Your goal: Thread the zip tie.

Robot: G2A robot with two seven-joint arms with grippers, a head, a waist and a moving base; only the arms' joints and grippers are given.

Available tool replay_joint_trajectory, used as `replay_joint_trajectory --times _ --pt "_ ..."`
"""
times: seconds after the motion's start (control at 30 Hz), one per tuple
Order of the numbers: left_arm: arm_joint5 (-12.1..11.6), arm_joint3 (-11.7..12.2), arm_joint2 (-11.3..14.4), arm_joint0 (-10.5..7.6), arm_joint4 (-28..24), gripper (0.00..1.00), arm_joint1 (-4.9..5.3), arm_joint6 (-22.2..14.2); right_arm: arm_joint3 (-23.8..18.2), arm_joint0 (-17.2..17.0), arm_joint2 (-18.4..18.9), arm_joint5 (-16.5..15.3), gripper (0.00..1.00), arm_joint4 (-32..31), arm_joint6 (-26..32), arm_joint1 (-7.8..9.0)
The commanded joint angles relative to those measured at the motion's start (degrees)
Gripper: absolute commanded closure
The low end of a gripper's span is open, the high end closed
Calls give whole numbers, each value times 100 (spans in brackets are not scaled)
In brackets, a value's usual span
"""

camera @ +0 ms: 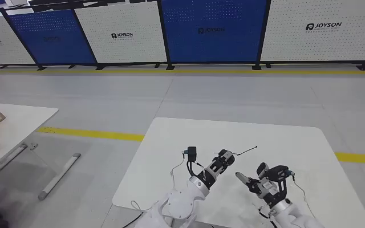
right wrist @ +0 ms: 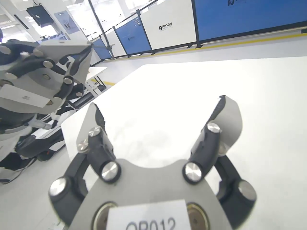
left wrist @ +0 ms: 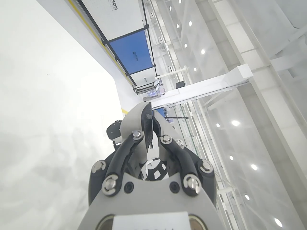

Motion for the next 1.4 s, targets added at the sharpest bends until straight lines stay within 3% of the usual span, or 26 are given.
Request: replay_joint_trajectory --times 0.0,0.27,0.4,0.47,0.73,0.9,0.93,0.97,1.03,1.1,1.13,1.2,1.37 --pt "1 2 5 -3 0 100 0 -1 -1 2 2 1 0 21 23 0" --pt "-3 10 16 0 6 100 -2 3 20 6 -34 17 0 46 33 -9" --pt "3 35 132 -34 220 100 -25 183 73 86 -128 412 0 161 -149 -64" --pt "106 76 204 -99 417 100 -46 363 86 133 -185 842 0 -149 -370 -93" --pt "161 89 248 -125 523 100 -58 482 87 131 -185 845 0 -145 -370 -93" --pt "117 112 285 -122 506 100 -66 385 124 165 -136 628 0 88 -306 -100" --pt "105 114 293 -131 503 100 -67 344 132 183 -137 629 27 98 -291 -103" --pt "94 120 298 -141 537 100 -66 320 139 200 -149 629 36 95 -265 -107" --pt "75 122 314 -141 421 100 -74 238 153 240 -172 653 27 68 -226 -116" --pt "81 133 304 -167 412 100 -77 217 156 263 -199 715 44 -4 -214 -124" --pt "84 136 310 -175 417 100 -79 213 156 273 -210 784 46 -77 -231 -129" --pt "82 140 316 -185 408 100 -83 200 141 284 -257 922 61 -322 -241 -135" --pt "94 160 326 -210 419 100 -92 168 116 279 -355 831 56 -466 -268 -151"
